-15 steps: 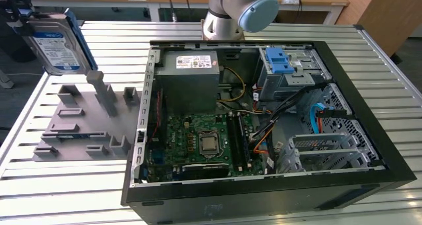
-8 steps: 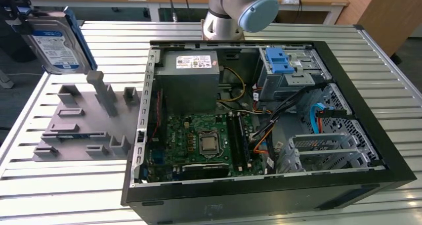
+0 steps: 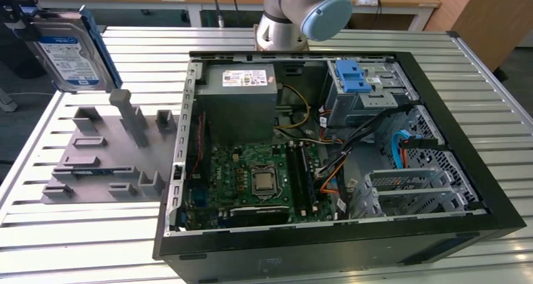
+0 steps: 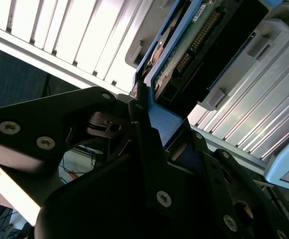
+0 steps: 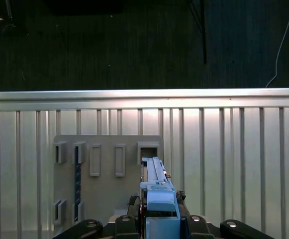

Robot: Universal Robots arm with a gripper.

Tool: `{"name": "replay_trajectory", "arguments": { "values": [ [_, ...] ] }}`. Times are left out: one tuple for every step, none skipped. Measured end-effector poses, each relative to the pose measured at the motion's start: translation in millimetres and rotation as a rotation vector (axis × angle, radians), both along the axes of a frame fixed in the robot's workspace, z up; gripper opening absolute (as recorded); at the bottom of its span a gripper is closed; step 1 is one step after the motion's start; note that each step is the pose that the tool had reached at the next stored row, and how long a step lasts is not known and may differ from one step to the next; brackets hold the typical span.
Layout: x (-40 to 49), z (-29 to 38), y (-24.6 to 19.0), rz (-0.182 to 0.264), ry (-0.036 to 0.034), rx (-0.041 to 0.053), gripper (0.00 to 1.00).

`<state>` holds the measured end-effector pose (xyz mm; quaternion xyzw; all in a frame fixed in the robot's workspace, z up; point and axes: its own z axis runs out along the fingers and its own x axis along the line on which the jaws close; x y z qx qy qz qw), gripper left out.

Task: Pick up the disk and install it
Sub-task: 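Pick up the disk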

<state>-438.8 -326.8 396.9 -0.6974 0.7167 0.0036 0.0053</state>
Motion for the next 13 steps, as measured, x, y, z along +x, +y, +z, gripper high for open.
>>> {"name": "replay_trajectory", "arguments": {
  "values": [
    [0.0, 0.5, 0.0, 0.0, 0.0, 0.0, 0.36],
    [0.0, 1.0, 0.0, 0.0, -0.0001, 0.0, 0.36],
    [0.0, 1.6, 0.0, 0.0, -0.0001, 0.0, 0.36],
    [0.0, 2.1, 0.0, 0.0, -0.0003, 0.0, 0.36],
    [0.0, 2.6, 0.0, 0.0, -0.0003, 0.0, 0.36],
    [0.0, 3.2, 0.0, 0.0, -0.0004, 0.0, 0.36],
    [0.0, 3.7, 0.0, 0.0, -0.0005, 0.0, 0.36],
    [0.0, 4.2, 0.0, 0.0, -0.0005, 0.0, 0.36],
    [0.0, 4.8, 0.0, 0.0, -0.0005, 0.0, 0.36],
    [0.0, 5.3, 0.0, 0.0, -0.0006, 0.0, 0.36],
    [0.0, 5.9, 0.0, 0.0, -0.0006, 0.0, 0.36],
    [0.0, 6.5, 0.0, 0.0, -0.0007, 0.0, 0.36],
    [0.0, 7.0, 0.0, 0.0, -0.0008, 0.0, 0.36]
  ]
}}
